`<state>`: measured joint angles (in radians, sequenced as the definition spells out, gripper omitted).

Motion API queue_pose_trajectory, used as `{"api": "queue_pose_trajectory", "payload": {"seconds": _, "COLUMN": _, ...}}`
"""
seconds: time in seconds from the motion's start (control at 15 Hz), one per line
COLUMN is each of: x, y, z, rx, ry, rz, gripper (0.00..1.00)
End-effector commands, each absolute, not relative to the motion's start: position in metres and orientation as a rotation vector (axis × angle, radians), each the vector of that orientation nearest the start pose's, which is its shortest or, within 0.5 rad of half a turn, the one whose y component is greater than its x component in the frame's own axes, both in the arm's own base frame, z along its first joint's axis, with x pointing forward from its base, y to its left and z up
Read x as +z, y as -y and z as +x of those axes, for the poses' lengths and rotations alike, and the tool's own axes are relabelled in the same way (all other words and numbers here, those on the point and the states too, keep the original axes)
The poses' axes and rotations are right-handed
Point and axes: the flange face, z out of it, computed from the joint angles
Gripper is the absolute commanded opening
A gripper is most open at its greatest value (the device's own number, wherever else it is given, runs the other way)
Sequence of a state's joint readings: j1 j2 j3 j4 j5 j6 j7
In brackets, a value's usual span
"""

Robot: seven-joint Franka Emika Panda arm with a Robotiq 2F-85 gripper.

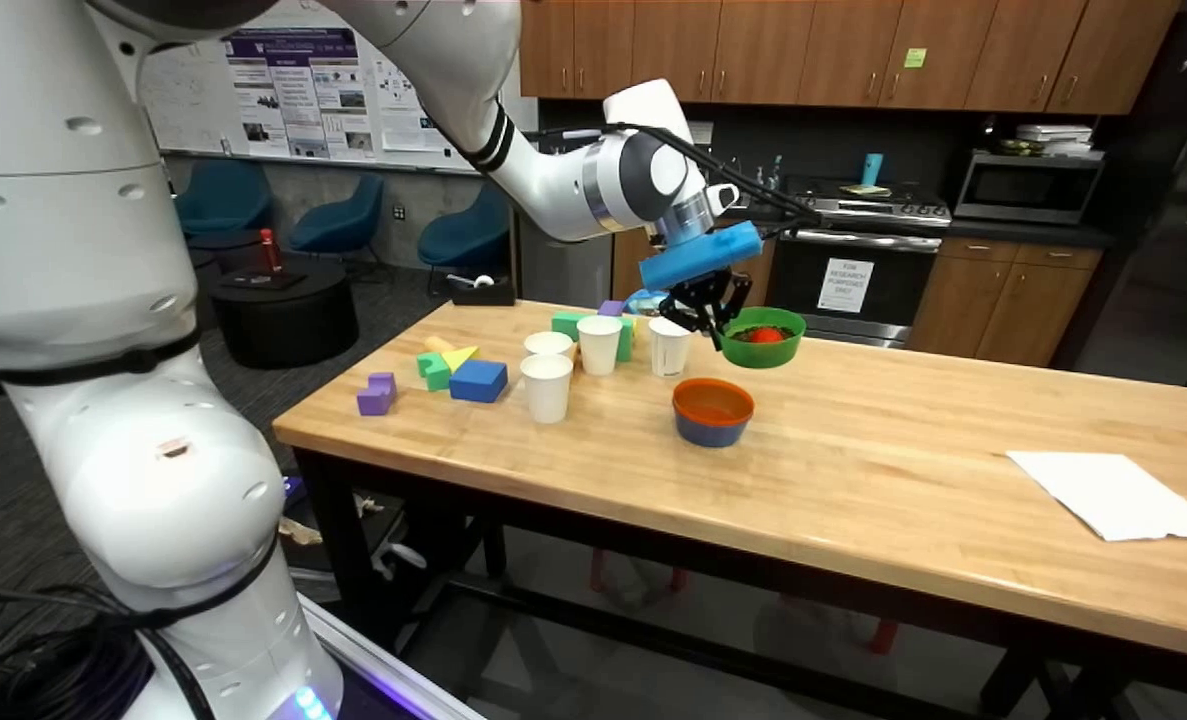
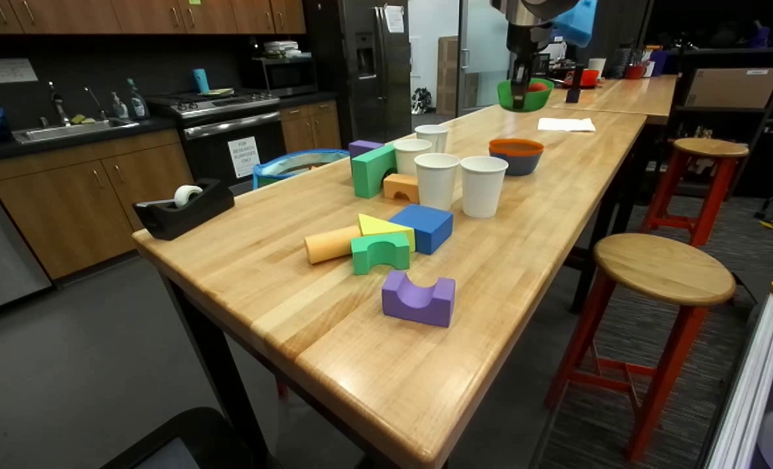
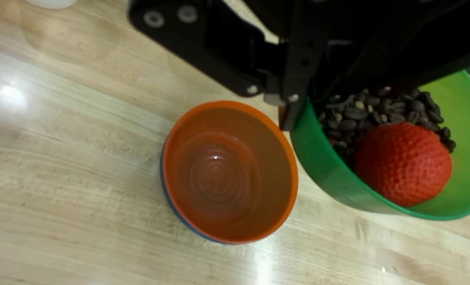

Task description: Stack the three bowls together.

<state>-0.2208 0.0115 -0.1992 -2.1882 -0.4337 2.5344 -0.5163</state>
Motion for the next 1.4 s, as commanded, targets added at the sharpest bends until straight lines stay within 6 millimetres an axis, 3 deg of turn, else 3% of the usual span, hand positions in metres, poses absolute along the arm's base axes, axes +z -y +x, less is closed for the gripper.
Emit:
{"api": "queue_pose_trajectory", "payload": {"seconds": 0.0, "x": 0.416, "y": 0.211, "z": 0.5, "rx": -0.248, "ry": 0.884, "rz": -3.441, "gripper": 0.01}}
{"api": "queue_pose_trajectory", "payload": {"seconds": 0.4, "x": 0.396, "y": 0.2, "z": 0.49, "rx": -0.18, "ry": 1.027, "rz": -3.383, "gripper": 0.01}}
{"api": "queue_pose_trajectory", "payload": {"seconds": 1.33, "x": 0.377, "y": 0.193, "z": 0.485, "rx": -0.143, "ry": 1.152, "rz": -3.293, "gripper": 0.01}}
